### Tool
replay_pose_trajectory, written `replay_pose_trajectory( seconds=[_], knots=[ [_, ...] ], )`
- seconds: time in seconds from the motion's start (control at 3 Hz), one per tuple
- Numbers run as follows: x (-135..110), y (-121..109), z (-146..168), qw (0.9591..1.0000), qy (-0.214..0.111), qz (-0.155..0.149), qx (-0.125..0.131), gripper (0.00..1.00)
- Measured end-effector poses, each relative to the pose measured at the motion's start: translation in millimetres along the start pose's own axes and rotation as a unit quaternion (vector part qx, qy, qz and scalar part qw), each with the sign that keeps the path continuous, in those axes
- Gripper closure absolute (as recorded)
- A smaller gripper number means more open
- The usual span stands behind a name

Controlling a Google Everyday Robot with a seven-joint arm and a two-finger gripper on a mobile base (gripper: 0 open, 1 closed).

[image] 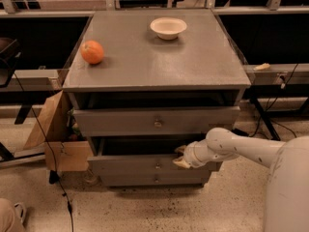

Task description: Open middle drawer

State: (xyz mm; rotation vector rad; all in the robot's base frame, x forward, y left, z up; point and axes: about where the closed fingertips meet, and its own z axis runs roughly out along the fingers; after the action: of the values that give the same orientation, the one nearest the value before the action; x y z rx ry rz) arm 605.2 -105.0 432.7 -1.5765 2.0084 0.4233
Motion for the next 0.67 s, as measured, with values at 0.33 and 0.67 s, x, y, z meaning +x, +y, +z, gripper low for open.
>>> replay_pose_trajectory(
  seconds=[0.33, 0.67],
  knots=[
    [-1.3, -1.5, -0.9, 1.0000, 0.000, 0.000, 0.000, 1.00],
    [3.3, 2.5, -1.1, 0.9999, 0.010, 0.000, -0.004, 0.82]
  ],
)
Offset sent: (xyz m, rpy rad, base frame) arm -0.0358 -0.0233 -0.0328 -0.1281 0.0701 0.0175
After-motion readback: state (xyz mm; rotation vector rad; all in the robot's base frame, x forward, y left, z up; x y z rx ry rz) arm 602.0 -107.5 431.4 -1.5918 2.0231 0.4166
